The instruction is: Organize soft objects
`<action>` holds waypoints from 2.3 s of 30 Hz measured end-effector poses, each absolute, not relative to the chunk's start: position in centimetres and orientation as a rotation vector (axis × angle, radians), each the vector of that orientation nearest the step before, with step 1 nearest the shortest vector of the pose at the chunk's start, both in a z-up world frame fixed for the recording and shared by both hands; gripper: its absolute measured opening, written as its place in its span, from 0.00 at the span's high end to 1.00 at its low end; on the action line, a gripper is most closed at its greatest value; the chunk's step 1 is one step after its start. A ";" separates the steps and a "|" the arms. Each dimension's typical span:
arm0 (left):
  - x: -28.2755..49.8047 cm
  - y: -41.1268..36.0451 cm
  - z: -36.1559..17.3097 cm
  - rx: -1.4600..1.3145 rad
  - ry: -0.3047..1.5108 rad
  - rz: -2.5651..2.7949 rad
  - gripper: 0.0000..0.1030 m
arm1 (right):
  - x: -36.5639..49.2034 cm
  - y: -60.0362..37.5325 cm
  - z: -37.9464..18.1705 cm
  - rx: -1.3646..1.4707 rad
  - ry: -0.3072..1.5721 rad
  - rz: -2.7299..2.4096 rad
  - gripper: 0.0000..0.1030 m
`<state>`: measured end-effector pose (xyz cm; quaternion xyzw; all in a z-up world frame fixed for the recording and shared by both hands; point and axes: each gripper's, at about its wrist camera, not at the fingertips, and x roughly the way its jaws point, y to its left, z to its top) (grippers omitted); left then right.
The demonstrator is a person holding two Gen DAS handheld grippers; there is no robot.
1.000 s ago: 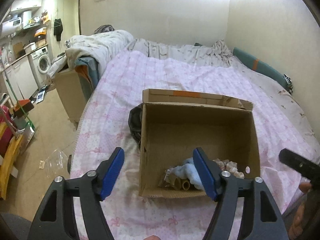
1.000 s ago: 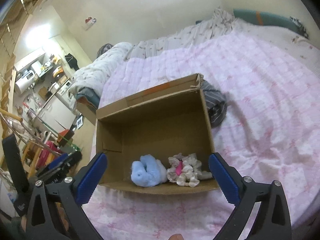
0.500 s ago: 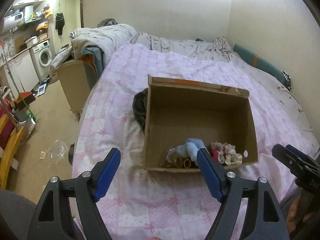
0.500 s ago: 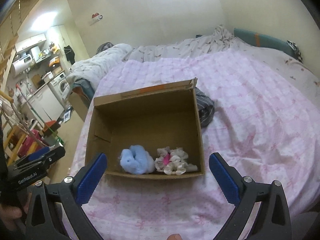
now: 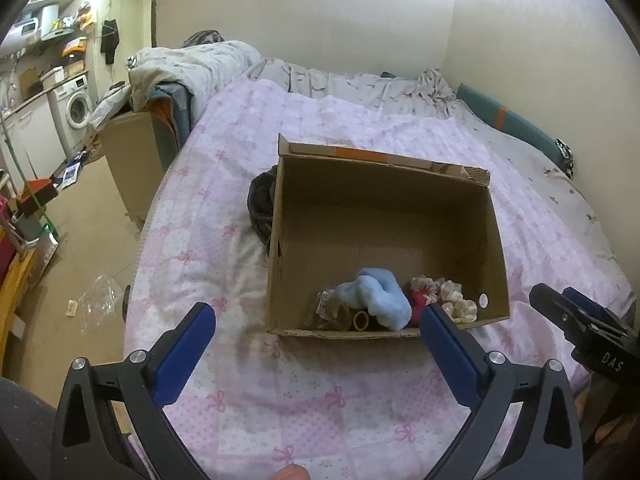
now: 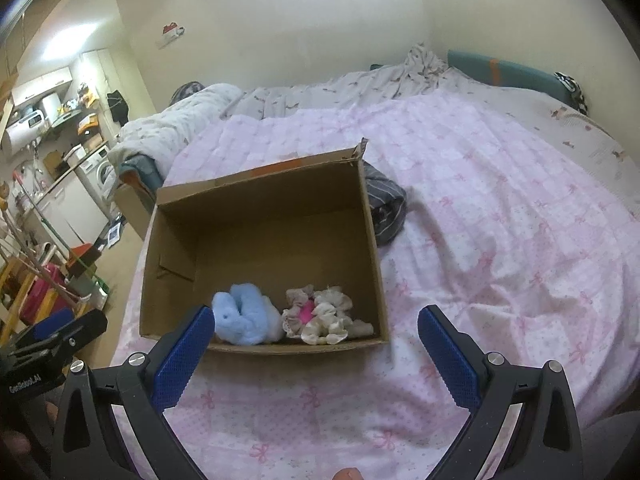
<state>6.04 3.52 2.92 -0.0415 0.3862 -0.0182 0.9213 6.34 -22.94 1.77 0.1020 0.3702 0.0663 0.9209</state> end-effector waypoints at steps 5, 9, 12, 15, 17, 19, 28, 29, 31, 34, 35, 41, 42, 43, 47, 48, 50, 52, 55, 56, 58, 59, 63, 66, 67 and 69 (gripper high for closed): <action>6.1 3.6 2.9 -0.087 0.798 -0.032 0.01 | 6.3 -22.5 1.8 0.184 0.760 0.144 0.00; 6.1 3.5 2.8 -0.081 0.801 -0.031 0.01 | 6.3 -22.2 1.7 0.171 0.765 0.148 0.00; 6.1 3.5 2.8 -0.081 0.802 -0.033 0.01 | 6.2 -22.1 1.7 0.167 0.768 0.149 0.00; 6.1 3.5 2.8 -0.081 0.801 -0.033 0.01 | 6.2 -22.1 1.7 0.168 0.767 0.149 0.00; 6.2 3.5 2.7 -0.081 0.802 -0.032 0.01 | 6.2 -22.1 1.7 0.167 0.768 0.150 0.00; 6.2 3.5 2.8 -0.081 0.801 -0.034 0.01 | 6.2 -22.0 1.7 0.167 0.771 0.152 0.00; 6.2 3.5 2.7 -0.081 0.804 -0.039 0.01 | 6.1 -21.8 1.7 0.162 0.774 0.155 0.00; 6.2 3.4 2.7 -0.080 0.804 -0.039 0.01 | 6.1 -21.8 1.7 0.163 0.774 0.156 0.00; 6.2 3.5 2.7 -0.081 0.802 -0.038 0.01 | 6.1 -21.8 1.7 0.165 0.776 0.155 0.00; 6.2 3.5 2.8 -0.083 0.802 -0.039 0.01 | 6.3 -21.9 1.5 0.172 0.779 0.153 0.00; 6.3 3.4 2.7 -0.084 0.803 -0.037 0.01 | 6.3 -21.9 1.5 0.172 0.780 0.152 0.00; 6.2 3.5 2.8 -0.084 0.802 -0.035 0.01 | 6.4 -22.0 1.6 0.169 0.780 0.153 0.00; 6.1 3.5 2.8 -0.085 0.803 -0.033 0.01 | 6.4 -22.0 1.5 0.170 0.780 0.153 0.00; 6.1 3.5 2.9 -0.085 0.804 -0.032 0.01 | 6.4 -22.0 1.5 0.172 0.780 0.152 0.00; 6.1 3.5 2.8 -0.084 0.803 -0.030 0.01 | 6.4 -22.0 1.6 0.172 0.778 0.153 0.00; 6.1 3.5 2.8 -0.085 0.804 -0.031 0.01 | 6.4 -22.0 1.5 0.173 0.778 0.153 0.00; 6.1 3.5 2.8 -0.084 0.804 -0.029 0.01 | 6.4 -22.0 1.6 0.172 0.779 0.152 0.00; 6.1 3.6 2.8 -0.084 0.806 -0.029 0.01 | 6.4 -22.0 1.6 0.174 0.778 0.152 0.00; 6.1 3.6 2.8 -0.084 0.806 -0.029 0.01 | 6.4 -22.0 1.6 0.174 0.778 0.154 0.00; 6.1 3.6 2.8 -0.084 0.806 -0.029 0.01 | 6.4 -22.0 1.6 0.173 0.778 0.154 0.00; 6.1 3.5 2.8 -0.083 0.806 -0.028 0.01 | 6.4 -22.0 1.6 0.172 0.778 0.153 0.00; 6.1 3.6 2.8 -0.082 0.807 -0.027 0.01 | 6.4 -22.0 1.6 0.173 0.778 0.153 0.00; 6.1 3.5 2.8 -0.082 0.807 -0.027 0.01 | 6.4 -22.0 1.6 0.172 0.779 0.154 0.00; 6.1 3.7 2.7 -0.086 0.810 -0.028 0.01 | 6.4 -22.0 1.6 0.172 0.777 0.153 0.00; 6.0 3.7 2.7 -0.086 0.809 -0.027 0.01 | 6.4 -22.0 1.6 0.172 0.776 0.153 0.00; 6.1 3.7 2.7 -0.086 0.808 -0.029 0.01 | 6.4 -22.0 1.6 0.173 0.776 0.154 0.00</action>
